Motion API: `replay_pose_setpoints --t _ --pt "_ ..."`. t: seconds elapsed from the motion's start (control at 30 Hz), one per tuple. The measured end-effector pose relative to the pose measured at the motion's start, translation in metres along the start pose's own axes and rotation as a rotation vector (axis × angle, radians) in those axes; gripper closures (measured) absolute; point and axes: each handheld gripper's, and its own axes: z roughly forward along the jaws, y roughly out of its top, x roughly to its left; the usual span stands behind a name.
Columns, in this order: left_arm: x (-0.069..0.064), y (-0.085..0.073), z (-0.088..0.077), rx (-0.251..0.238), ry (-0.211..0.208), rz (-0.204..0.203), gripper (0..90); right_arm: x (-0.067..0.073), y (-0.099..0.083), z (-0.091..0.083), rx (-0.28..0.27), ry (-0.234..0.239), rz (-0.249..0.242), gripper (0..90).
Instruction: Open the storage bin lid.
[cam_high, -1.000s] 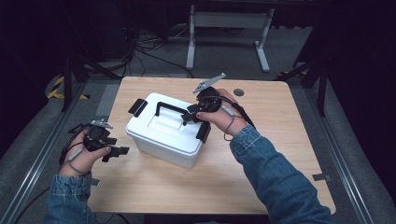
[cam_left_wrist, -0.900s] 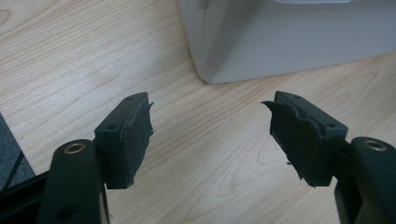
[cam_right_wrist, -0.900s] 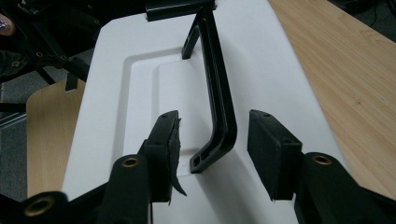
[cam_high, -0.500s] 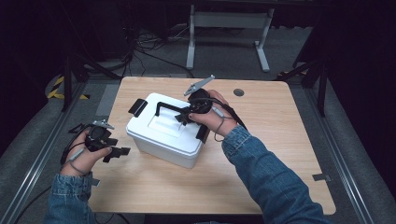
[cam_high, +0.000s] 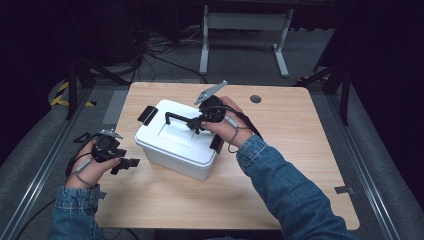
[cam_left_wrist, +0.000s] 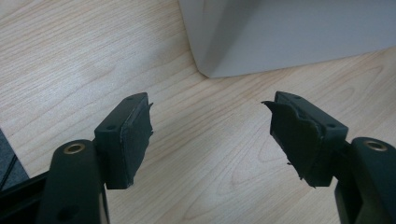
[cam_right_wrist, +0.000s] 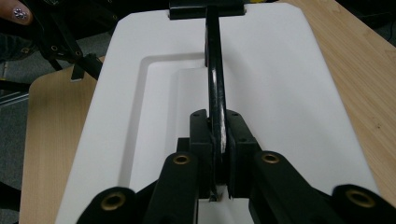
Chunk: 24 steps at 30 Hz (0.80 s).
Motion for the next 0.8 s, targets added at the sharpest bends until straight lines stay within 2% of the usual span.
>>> replay_pose_setpoints --t 0.47,0.67,0.8 --pt "0.000 0.000 0.000 0.004 0.004 0.010 29.8 0.001 0.005 -0.004 -0.026 0.004 -0.017 84.3" --pt "0.000 0.000 0.000 0.006 0.001 0.007 29.8 0.000 0.009 -0.011 -0.066 0.033 -0.005 84.4" --pt "-0.001 0.000 0.001 0.004 0.000 0.007 29.9 0.002 0.013 -0.018 -0.087 0.029 -0.012 84.4"
